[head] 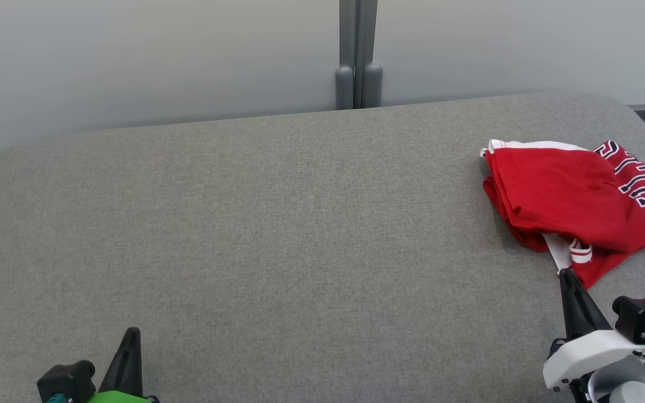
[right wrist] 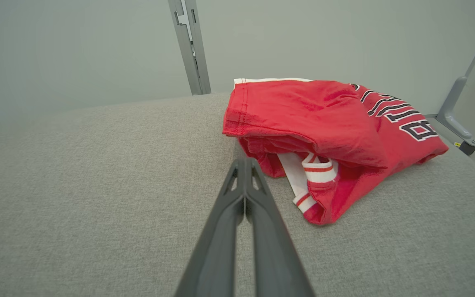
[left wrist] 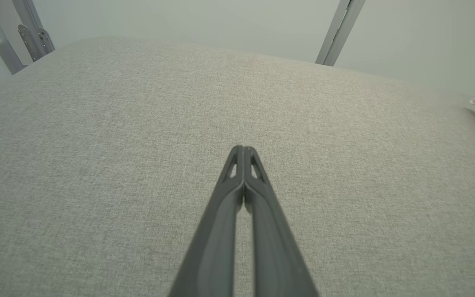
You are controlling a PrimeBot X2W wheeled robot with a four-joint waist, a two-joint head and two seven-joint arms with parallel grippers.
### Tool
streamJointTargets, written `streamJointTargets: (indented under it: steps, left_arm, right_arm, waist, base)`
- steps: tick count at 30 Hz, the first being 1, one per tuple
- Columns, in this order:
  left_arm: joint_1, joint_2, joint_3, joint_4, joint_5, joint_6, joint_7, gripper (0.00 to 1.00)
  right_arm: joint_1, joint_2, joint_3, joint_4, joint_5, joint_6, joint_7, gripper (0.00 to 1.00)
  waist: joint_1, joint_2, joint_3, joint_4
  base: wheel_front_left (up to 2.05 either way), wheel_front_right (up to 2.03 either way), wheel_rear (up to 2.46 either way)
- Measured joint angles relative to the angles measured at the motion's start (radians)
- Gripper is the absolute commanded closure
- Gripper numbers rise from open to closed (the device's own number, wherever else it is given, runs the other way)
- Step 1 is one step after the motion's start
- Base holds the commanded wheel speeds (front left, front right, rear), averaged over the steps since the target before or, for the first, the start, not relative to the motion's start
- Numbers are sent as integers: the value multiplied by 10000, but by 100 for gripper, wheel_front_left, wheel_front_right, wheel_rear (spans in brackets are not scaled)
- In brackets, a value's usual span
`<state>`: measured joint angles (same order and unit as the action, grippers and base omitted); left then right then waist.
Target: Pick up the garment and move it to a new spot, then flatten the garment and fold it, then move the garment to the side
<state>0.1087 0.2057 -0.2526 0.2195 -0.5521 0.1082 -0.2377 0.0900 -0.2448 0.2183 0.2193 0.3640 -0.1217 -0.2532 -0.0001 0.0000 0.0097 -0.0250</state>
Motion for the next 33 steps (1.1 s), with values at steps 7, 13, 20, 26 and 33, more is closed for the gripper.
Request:
streamJointTargets:
  steps: [7, 13, 20, 26, 33]
  left_arm:
    - [-3, -50, 232, -13, -782, -98, 194, 100]
    - [-18, -180, 397, -25, -1384, -203, 437, 100]
    - [-60, -313, 625, -38, -2119, -293, 633, 100]
    - [-90, -372, 855, -59, -2752, -391, 853, 100]
    - [-267, -527, 1045, -71, -3526, -558, 1139, 100]
  right_arm:
    - [-4, 130, -182, -21, 895, 159, 176, 100]
    - [-14, 259, -393, -44, 1722, 245, 403, 100]
    - [-81, 389, -633, -77, 2577, 336, 667, 100]
    - [-188, 541, -838, -92, 3315, 422, 882, 100]
    - [-254, 627, -1078, -115, 4213, 514, 1137, 100]
  waist:
    - [0, 0, -5, 19]
    - [0, 0, -10, 35]
    - [0, 0, -15, 53]
    - [0, 0, -19, 68]
    - [0, 0, -26, 86]
  base:
    - [0, 0, 0]
    - [0, 0, 0]
    - [0, 0, 0]
    - [0, 0, 0]
    - [0, 0, 0]
